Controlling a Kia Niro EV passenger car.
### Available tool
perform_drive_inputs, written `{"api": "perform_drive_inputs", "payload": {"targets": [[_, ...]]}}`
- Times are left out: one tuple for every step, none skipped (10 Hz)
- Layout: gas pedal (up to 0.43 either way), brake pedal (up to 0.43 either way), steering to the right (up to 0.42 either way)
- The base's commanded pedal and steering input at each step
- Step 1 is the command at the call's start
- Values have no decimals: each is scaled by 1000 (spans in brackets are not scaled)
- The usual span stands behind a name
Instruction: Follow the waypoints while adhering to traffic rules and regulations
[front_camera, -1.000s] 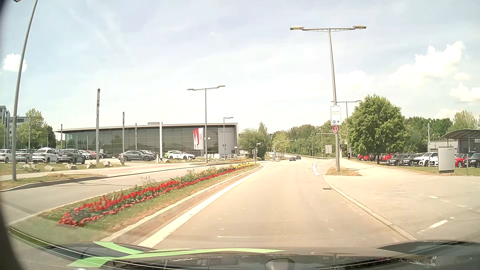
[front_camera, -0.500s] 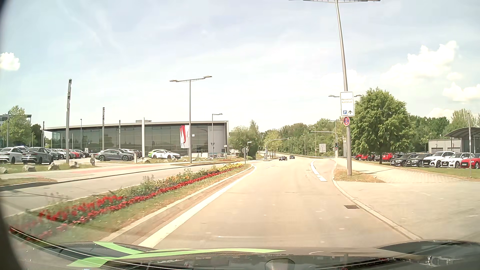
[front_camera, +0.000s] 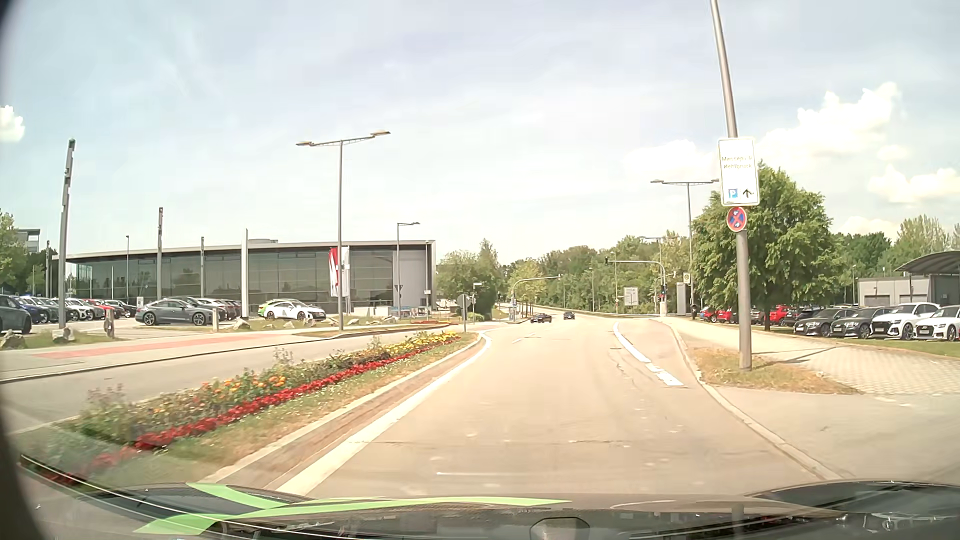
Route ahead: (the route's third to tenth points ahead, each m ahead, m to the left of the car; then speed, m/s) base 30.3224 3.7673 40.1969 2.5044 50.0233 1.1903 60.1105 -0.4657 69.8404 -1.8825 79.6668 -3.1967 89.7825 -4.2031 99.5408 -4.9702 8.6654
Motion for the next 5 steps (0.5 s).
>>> {"api": "perform_drive_inputs", "payload": {"targets": [[150,0,29],[150,0,29],[150,0,28],[150,0,27],[150,0,28]]}}
